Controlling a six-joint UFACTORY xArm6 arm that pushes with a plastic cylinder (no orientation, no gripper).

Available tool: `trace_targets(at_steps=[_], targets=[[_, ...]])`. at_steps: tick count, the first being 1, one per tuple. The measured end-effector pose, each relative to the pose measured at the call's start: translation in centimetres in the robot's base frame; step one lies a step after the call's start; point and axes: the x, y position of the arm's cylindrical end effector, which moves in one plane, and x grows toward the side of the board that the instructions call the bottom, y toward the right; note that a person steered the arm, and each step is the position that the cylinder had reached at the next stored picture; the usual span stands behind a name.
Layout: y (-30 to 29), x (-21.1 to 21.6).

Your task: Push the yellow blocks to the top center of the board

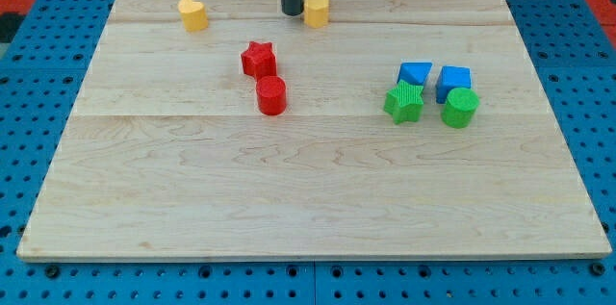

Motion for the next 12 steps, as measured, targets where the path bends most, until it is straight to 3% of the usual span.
trace_targets(at_steps=[2,3,5,7,8,9,10,12], targets=[[0.4,4.3],[3.9,3.0],[4.7,0.6],[-9.8,5.1],[-17.9,4.7],[-15.8,0.5],[-7.2,0.4],[-1.4,-0.4]])
